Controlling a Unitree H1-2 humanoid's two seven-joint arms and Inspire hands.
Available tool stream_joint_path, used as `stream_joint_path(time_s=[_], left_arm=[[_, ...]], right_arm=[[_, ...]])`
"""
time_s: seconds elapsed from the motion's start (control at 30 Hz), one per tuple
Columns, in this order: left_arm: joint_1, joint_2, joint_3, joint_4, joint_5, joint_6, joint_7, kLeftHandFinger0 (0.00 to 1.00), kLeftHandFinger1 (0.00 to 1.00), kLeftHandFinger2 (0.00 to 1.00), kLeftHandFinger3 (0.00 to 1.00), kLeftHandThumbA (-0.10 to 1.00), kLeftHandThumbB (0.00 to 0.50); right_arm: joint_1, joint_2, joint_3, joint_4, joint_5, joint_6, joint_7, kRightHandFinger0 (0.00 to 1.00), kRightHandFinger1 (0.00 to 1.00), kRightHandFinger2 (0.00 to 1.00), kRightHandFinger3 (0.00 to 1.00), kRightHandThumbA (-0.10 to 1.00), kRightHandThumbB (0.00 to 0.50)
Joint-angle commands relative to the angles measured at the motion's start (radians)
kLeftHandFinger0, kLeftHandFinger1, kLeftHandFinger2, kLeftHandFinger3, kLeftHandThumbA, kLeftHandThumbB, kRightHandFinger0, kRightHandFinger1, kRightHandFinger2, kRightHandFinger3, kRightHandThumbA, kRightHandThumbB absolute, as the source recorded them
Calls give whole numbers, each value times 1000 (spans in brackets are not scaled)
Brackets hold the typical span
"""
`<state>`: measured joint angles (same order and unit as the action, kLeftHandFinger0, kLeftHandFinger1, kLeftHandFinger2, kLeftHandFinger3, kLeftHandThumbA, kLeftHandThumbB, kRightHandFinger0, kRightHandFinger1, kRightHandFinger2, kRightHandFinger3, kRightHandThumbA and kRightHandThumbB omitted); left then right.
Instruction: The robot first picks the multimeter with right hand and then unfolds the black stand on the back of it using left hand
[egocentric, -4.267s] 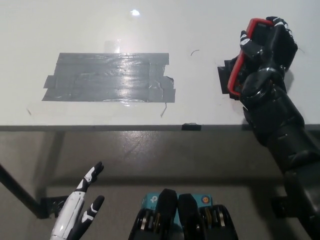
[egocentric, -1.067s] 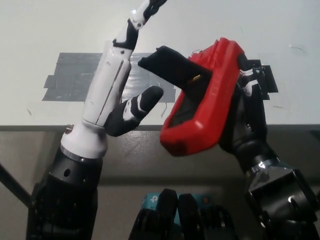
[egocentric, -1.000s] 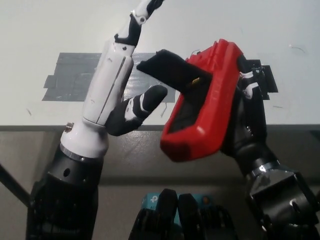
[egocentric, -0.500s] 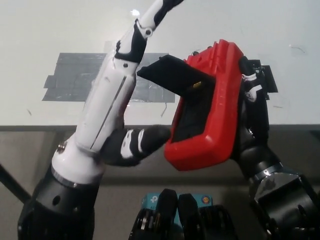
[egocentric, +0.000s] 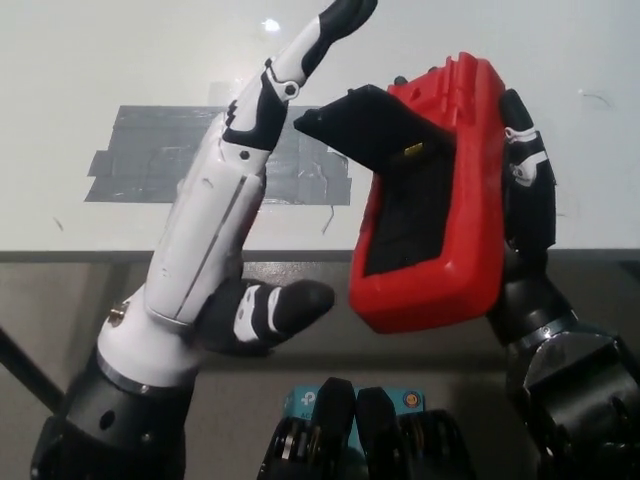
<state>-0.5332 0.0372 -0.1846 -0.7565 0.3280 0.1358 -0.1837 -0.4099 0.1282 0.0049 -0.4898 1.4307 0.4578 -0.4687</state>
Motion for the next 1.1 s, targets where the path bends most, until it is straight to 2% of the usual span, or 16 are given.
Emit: stream_joint_path(time_s=[0.0,0.07,0.27,0.3,0.4,0.53,0.7,0.83,0.9,0.97,1.07], left_arm=[[-25,13,22,-10,20,-36,5,1000,1000,1000,1000,1000,281],[-31,21,31,-4,8,-45,5,1000,1000,1000,1000,1000,277],[-41,34,42,12,20,-75,7,1000,1000,1000,1000,1000,279],[-41,34,42,15,18,-79,8,1000,1000,1000,1000,1000,277],[-38,34,43,13,25,-66,4,1000,1000,1000,1000,1000,272],[-27,25,29,14,26,-62,-1,1000,1000,1000,1000,1000,270],[-7,33,2,35,64,-77,-11,1000,1000,1000,1000,1000,302],[18,34,-10,31,73,-63,-24,1000,1000,1000,1000,1000,309],[31,34,-14,33,77,-72,-22,1000,1000,1000,1000,1000,309],[39,33,-17,29,80,-72,-24,1000,1000,1000,1000,1000,310],[58,28,-20,24,76,-68,-23,1000,1000,1000,1000,1000,320]], right_arm=[[-46,2,-4,-33,67,-35,63,0,0,170,478,-18,115],[-46,-1,-3,-34,76,-35,64,0,0,165,510,-21,112],[-51,3,-3,-34,97,-42,56,0,0,188,502,-43,109],[-50,1,-2,-34,103,-41,59,0,0,193,529,-43,113],[-49,-2,0,-35,107,-42,68,0,0,205,525,-42,95],[-52,-2,4,-37,94,-44,71,0,0,219,504,-24,94],[-59,6,4,-36,109,-50,63,0,0,224,479,-38,99],[-53,8,10,-49,114,-52,48,0,0,231,529,-43,107],[-51,10,12,-50,120,-55,48,0,0,266,521,-42,100],[-50,12,14,-53,123,-56,42,0,0,368,561,-48,97],[-47,19,19,-55,113,-61,42,0,0,406,609,-58,98]])
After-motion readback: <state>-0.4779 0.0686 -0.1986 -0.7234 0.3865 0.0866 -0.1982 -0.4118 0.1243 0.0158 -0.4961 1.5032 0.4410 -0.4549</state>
